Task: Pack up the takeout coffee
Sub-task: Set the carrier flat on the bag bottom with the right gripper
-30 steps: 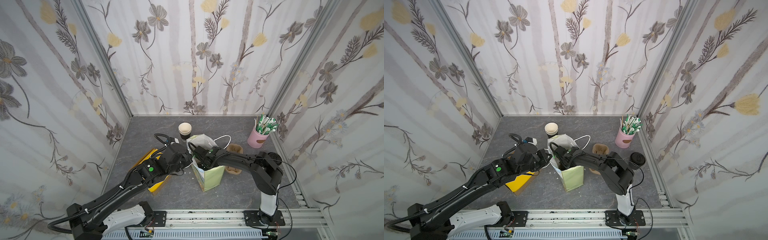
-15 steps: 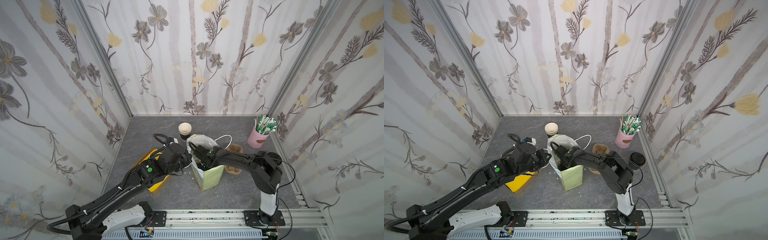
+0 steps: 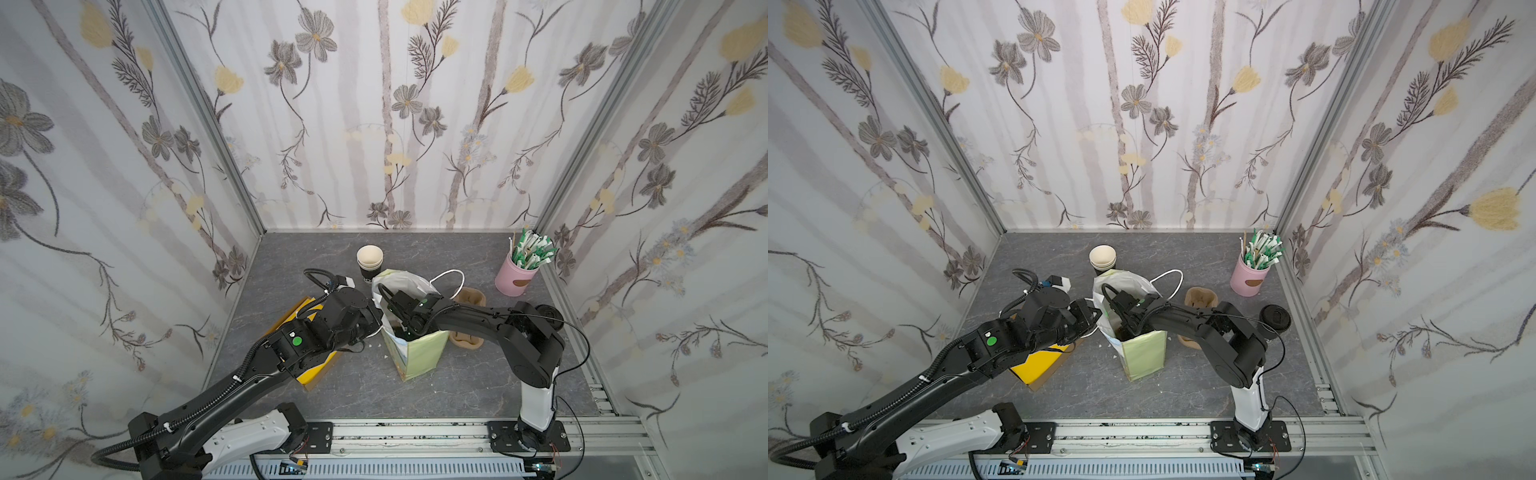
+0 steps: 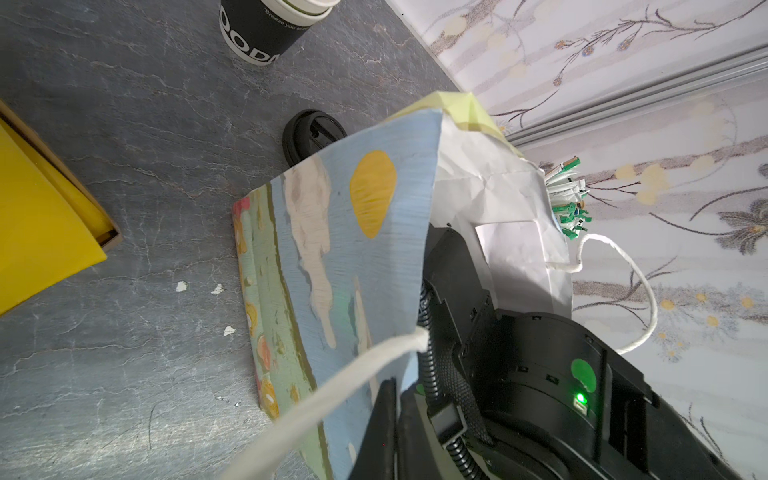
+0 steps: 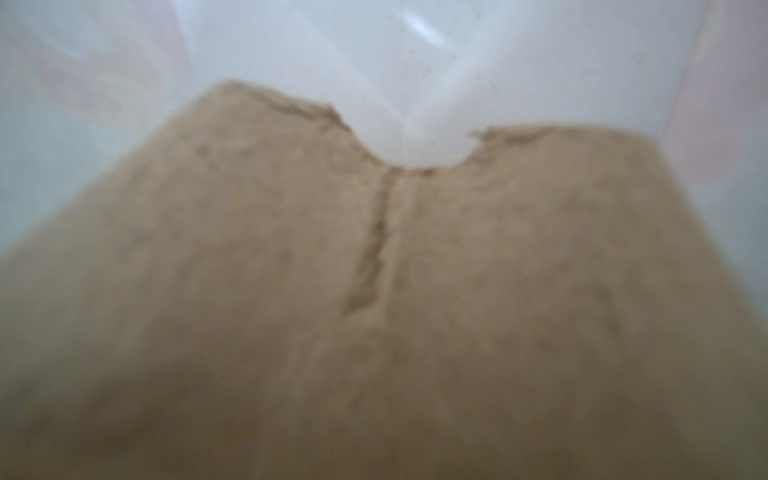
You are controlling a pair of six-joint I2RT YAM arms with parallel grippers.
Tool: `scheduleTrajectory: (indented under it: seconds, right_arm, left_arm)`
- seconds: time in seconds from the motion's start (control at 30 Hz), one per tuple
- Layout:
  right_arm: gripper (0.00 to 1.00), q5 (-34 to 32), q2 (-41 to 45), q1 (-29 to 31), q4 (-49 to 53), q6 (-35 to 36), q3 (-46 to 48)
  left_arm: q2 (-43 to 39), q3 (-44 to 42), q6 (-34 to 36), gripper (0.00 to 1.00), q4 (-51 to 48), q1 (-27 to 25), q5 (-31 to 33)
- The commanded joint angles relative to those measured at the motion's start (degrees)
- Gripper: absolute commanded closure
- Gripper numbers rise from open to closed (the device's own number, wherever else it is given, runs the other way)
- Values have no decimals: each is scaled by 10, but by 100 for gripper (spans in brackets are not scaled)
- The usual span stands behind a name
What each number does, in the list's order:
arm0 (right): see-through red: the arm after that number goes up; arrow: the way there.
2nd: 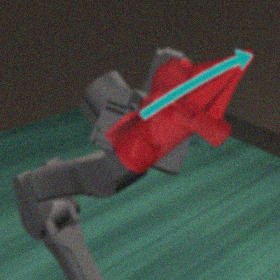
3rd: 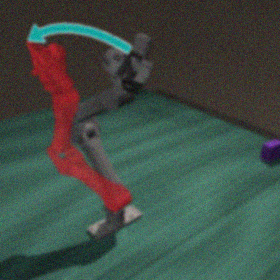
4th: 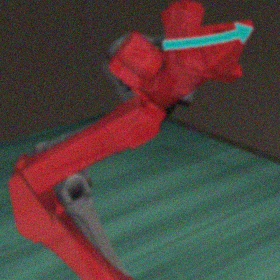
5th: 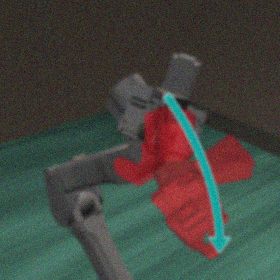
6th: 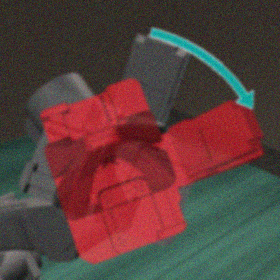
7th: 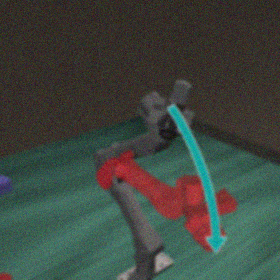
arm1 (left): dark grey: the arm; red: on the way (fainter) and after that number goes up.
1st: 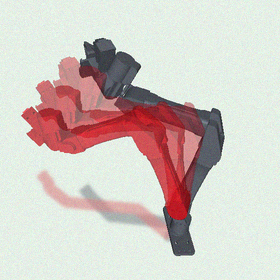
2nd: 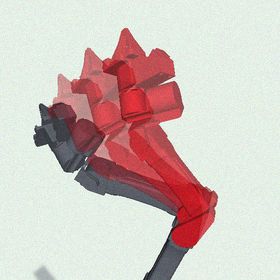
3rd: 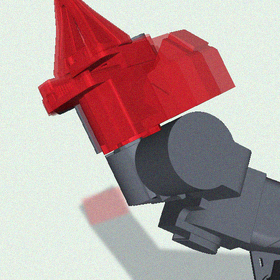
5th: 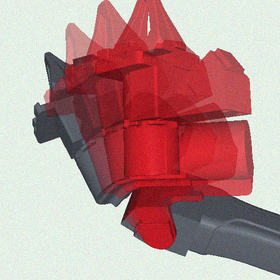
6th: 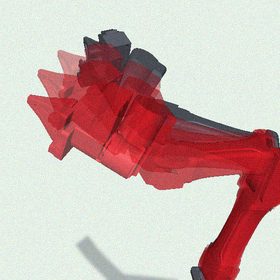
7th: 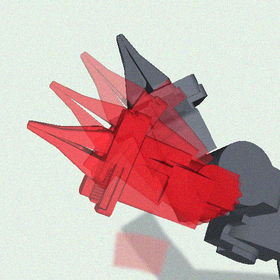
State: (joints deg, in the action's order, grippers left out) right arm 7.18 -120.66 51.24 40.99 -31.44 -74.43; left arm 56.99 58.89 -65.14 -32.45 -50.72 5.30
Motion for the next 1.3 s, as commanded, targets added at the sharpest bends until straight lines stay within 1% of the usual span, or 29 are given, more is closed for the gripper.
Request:
scheduleTrajectory:
  seconds: [0.0,0.57,0.77,0.9,0.93,1.07,1.27]
  right_arm:
    - [66,4,-20,-2,7,-3,11]
    - [65,7,-16,-2,14,-12,4]
    - [58,2,6,-2,30,-19,-16]
    - [56,2,24,-1,40,-28,-32]
    - [53,1,26,-2,44,-30,-36]
    - [46,-2,39,1,51,-34,-45]
    - [44,-13,57,1,60,-41,-54]
  left_arm:
    - [-6,11,-5,100,10,2,3]
    - [-7,26,-4,100,7,7,-5]
    - [-6,3,-10,100,7,6,-11]
    - [-11,-11,-11,100,6,6,-12]
    - [-12,-14,-12,100,6,6,-13]
    - [-12,-19,-15,100,6,7,-14]
    - [-4,-11,-7,100,5,7,-14]
